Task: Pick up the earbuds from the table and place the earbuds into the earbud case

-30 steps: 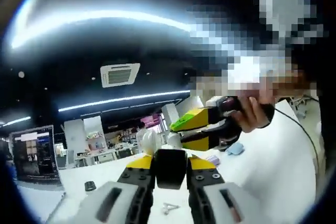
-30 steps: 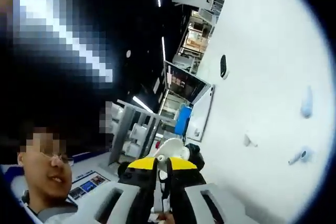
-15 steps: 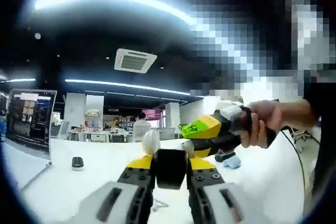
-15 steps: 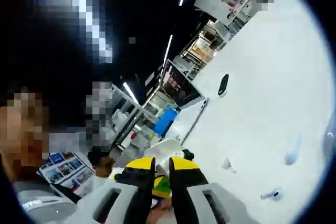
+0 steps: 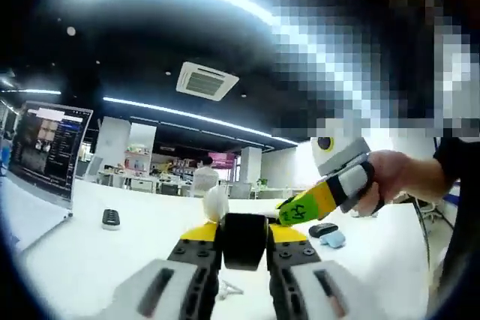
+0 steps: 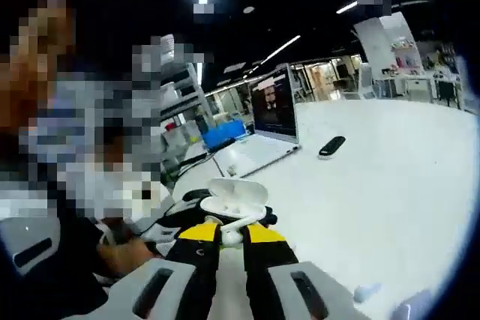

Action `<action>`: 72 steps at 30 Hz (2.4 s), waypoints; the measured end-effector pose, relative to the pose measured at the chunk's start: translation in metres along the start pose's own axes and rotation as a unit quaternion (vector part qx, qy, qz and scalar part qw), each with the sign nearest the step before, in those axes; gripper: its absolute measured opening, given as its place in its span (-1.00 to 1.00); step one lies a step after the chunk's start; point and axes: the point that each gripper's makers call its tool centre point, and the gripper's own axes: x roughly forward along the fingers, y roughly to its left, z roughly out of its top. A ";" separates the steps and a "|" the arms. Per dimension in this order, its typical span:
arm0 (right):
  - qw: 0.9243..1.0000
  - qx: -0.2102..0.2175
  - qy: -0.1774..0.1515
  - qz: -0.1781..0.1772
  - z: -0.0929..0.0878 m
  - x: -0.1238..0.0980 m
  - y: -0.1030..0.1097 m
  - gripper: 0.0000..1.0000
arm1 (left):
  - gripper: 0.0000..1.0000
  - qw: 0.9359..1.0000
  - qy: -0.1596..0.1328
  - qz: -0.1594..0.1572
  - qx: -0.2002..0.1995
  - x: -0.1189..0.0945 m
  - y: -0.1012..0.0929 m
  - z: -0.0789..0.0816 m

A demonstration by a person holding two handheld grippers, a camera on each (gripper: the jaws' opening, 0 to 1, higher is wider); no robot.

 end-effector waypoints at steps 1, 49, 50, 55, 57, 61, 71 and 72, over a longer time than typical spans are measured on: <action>1.000 -0.015 0.002 0.010 0.003 -0.002 0.001 -0.77 | -0.51 1.000 0.001 -0.009 0.001 0.000 -0.001 0.001; 0.968 -0.193 0.160 -0.025 -0.129 -0.038 -0.009 -0.58 | -0.51 0.994 0.074 -0.077 0.027 -0.026 -0.007 -0.006; 0.961 -0.229 0.148 -0.036 -0.129 -0.040 -0.004 -0.59 | -0.51 0.994 0.073 -0.077 0.027 -0.027 -0.008 -0.006; 0.874 -0.440 0.188 -0.083 -0.129 -0.044 0.006 -0.70 | -0.51 0.994 0.076 -0.070 0.026 -0.034 -0.013 -0.005; 0.828 -0.510 0.221 -0.076 -0.134 -0.037 0.011 -0.73 | -0.51 0.994 0.079 -0.067 0.036 -0.037 -0.015 -0.004; 0.766 -0.579 0.274 -0.060 -0.132 -0.030 0.007 -0.75 | -0.51 0.994 0.079 -0.068 0.042 -0.041 -0.018 0.000; 0.708 -0.636 0.294 -0.088 -0.125 -0.022 0.001 -0.79 | -0.51 0.995 0.070 -0.049 0.055 -0.058 -0.014 0.014; 0.705 -0.636 0.297 -0.098 -0.124 -0.022 -0.002 -0.79 | -0.51 0.995 0.069 -0.047 0.055 -0.060 -0.013 0.014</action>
